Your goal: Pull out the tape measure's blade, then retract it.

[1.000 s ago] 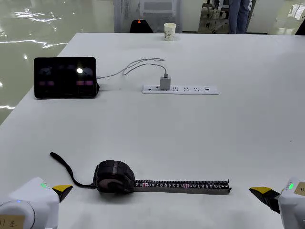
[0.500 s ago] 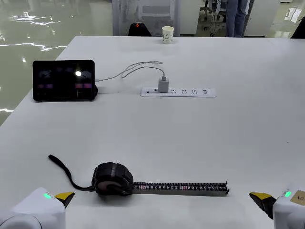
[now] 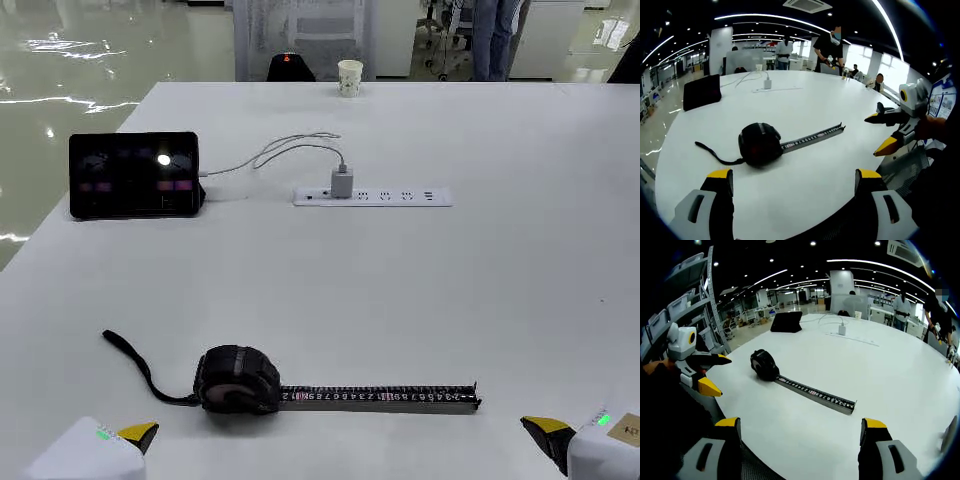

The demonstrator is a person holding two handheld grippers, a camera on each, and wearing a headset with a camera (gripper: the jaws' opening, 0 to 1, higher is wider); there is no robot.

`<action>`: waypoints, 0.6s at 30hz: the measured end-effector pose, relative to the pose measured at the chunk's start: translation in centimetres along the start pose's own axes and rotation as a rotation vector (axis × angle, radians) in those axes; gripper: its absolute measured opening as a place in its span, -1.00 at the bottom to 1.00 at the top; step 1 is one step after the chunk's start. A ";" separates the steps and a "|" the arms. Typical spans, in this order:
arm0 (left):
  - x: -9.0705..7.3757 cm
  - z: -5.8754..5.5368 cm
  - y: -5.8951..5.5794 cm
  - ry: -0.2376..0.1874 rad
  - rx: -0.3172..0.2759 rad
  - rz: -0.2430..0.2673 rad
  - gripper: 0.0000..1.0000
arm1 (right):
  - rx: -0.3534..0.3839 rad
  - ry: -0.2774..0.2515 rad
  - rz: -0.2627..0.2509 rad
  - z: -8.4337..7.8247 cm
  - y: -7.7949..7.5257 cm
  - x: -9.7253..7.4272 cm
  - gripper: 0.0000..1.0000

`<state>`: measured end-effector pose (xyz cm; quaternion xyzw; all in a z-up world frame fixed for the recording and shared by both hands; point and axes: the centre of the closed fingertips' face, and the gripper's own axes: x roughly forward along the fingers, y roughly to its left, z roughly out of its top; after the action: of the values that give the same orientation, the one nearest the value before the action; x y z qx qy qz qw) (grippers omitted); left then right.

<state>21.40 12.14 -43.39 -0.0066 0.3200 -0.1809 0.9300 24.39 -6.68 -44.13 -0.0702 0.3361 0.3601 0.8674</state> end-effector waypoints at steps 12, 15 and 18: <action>-0.7 0.5 0.2 -0.017 -0.015 0.040 0.98 | 0.020 -0.017 -0.016 0.6 0.3 -0.5 0.98; -0.6 0.5 0.1 -0.013 -0.015 0.041 0.98 | 0.014 -0.009 -0.015 0.5 0.4 -0.5 0.98; -0.6 0.5 0.0 -0.014 -0.016 0.041 0.98 | 0.017 -0.005 -0.016 0.4 0.4 -0.4 0.98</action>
<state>21.25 12.30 -42.59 -0.0090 0.3153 -0.1593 0.9355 24.13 -6.53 -43.51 -0.0647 0.3362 0.3505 0.8717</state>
